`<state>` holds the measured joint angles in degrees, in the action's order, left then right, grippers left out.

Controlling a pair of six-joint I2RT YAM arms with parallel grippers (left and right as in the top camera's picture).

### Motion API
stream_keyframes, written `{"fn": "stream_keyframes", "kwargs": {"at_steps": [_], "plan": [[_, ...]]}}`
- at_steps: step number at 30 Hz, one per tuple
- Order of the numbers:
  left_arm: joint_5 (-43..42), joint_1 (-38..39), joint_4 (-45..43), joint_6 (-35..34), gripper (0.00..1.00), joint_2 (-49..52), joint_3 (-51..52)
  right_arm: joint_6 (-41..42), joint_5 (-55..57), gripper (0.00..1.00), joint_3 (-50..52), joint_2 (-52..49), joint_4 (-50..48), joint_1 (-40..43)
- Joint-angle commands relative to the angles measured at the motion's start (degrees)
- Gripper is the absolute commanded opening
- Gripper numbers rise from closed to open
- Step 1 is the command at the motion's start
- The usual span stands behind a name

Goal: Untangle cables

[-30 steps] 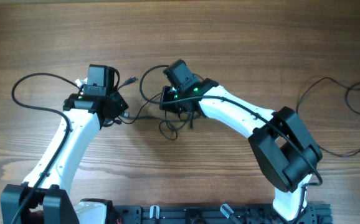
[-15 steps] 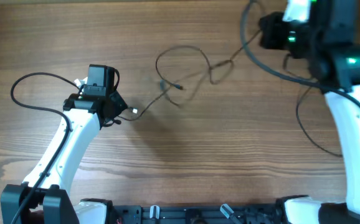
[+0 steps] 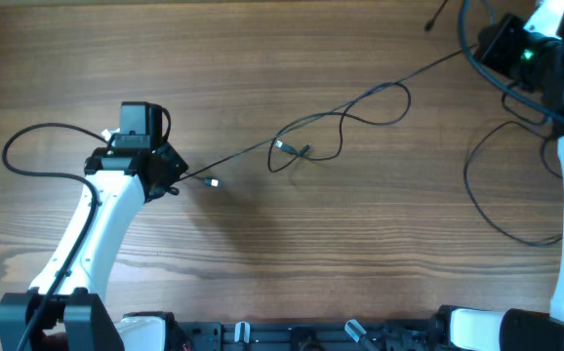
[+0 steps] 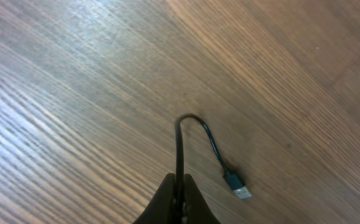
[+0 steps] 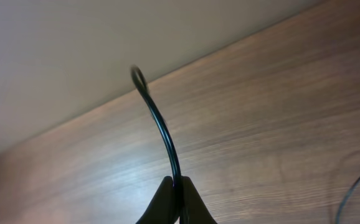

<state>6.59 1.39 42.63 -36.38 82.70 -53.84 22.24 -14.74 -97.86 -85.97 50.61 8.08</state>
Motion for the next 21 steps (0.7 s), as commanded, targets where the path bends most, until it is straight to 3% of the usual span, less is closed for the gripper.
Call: {"fn": "stream_keyframes", "kwargs": {"at_steps": [1,2,4,6,9,14,17,21], "plan": [[0.9,-3.2,1.1,0.1,0.67,-0.4,0.2,-2.3,-9.9,0.04,-0.3,-0.1,-2.2,3.7],[-1.4,-3.1,0.9,0.1,0.88,-0.4,0.2,-7.4,-15.4,0.04,-0.3,-0.1,-2.1,3.2],[-8.2,-3.1,-0.7,0.1,0.95,-0.4,0.2,-16.8,-21.3,0.04,-0.3,-0.1,-0.7,0.4],[-13.5,-3.1,-2.4,0.2,0.95,-0.4,0.2,-19.6,-21.3,0.04,-0.3,-0.1,-0.1,-1.7],[-31.5,-0.7,-10.6,12.5,0.93,-0.4,0.2,-25.3,-25.0,0.04,-0.3,0.0,-1.4,-10.9],[-33.9,8.3,-19.2,15.2,1.0,-0.4,0.2,-23.5,-26.0,0.04,-1.7,1.0,-5.0,-20.3],[-34.0,12.9,-23.1,15.0,0.99,-0.4,0.2,-11.7,-27.1,0.04,-2.8,4.5,-16.1,-21.0],[-34.2,13.0,-23.3,14.9,0.99,-0.4,0.2,-2.1,-36.1,0.04,-2.8,8.3,-34.4,-20.6]]}}
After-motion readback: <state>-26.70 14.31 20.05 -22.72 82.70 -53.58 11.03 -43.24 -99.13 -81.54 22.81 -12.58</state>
